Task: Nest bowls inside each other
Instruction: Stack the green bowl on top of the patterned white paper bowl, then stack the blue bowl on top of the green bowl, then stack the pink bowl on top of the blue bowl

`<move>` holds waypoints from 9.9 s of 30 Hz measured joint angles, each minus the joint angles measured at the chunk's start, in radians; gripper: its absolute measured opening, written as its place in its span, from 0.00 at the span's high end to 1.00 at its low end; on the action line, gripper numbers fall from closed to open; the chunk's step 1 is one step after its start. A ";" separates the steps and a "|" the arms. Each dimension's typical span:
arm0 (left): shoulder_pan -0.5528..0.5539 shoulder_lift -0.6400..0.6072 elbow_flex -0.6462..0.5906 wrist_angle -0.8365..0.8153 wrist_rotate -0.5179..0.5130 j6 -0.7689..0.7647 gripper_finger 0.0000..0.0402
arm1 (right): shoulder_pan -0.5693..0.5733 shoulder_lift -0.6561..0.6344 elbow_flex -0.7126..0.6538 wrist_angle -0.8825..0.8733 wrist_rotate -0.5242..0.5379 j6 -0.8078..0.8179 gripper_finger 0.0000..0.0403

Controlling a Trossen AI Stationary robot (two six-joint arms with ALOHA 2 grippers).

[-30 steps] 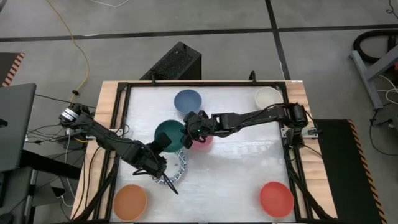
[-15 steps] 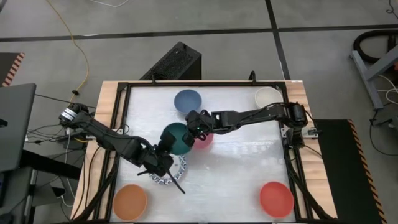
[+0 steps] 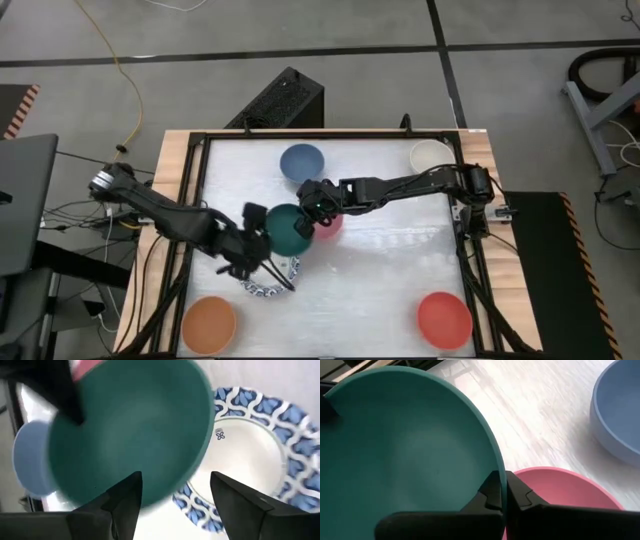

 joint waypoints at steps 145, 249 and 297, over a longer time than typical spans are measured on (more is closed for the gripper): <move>0.187 -0.586 0.009 -0.093 -0.204 -0.755 0.44 | -0.408 0.200 0.372 -0.502 -0.051 -0.030 0.57; 0.217 -0.647 0.009 -0.129 -0.235 -0.725 0.44 | -0.018 0.425 0.718 -0.452 -0.333 -0.203 0.98; 0.217 -0.647 0.009 -0.145 -0.246 -0.710 0.44 | -0.035 0.433 0.745 -0.420 -0.408 -0.240 0.60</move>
